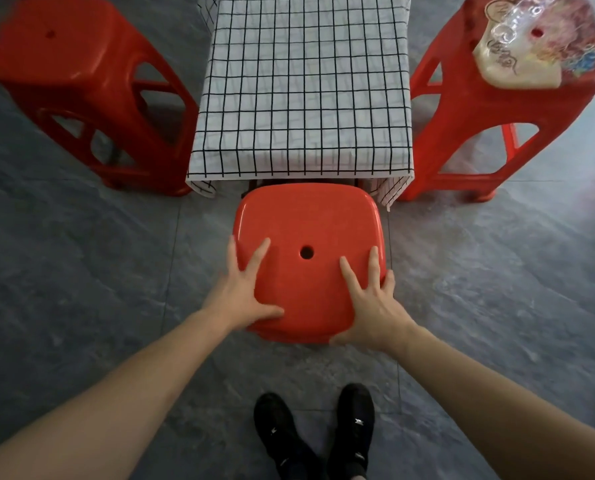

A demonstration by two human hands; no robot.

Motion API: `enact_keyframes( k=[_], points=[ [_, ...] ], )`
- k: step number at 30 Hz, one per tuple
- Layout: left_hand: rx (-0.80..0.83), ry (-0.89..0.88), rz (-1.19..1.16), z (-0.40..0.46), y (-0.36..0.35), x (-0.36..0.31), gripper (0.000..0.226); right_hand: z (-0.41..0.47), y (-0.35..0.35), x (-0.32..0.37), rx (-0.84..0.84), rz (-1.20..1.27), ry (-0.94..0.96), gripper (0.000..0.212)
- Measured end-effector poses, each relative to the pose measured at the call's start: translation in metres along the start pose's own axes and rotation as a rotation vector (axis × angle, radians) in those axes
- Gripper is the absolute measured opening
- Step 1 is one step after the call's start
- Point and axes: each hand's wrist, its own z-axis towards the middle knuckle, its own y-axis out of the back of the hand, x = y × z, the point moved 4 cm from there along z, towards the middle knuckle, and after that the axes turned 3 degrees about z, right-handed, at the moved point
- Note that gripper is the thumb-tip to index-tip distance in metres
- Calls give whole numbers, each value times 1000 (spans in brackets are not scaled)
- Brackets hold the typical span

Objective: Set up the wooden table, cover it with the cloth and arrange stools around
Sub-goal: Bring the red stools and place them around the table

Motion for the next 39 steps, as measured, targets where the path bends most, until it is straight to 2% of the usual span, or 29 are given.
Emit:
enact_keyframes(
  k=[3, 6, 18, 20, 22, 25, 30, 32, 35, 39],
  points=[
    [72, -73, 180, -11, -20, -5, 141, -2, -10, -2, -26, -108, -2, 143],
    [47, -47, 169, -11, -23, -6, 142, 3, -10, -1, -74, -178, -15, 141],
    [29, -20, 210, -21, -26, -5, 140, -1, -15, 1, -67, -214, -26, 139],
    [46, 4, 230, -23, -23, -9, 139, -2, -9, 4, -31, -213, -42, 135],
    [80, 41, 264, -26, -19, -14, 133, -5, 5, 9, 30, -203, -59, 121],
    [78, 55, 341, -39, -2, -29, 107, -18, 45, 21, 36, -195, -48, 96],
    [51, -54, 480, -77, 75, -65, 84, -76, 149, 35, -85, -150, 60, 84],
    [5, -43, 447, -99, 124, -83, 84, -113, 201, 44, -174, -150, 78, 81],
    [-175, -28, 346, -139, 205, -116, 87, -171, 274, 69, -288, -178, 122, 83],
    [-332, -35, 374, -200, 305, -163, 87, -239, 359, 105, -462, -199, 182, 88]
  ],
)
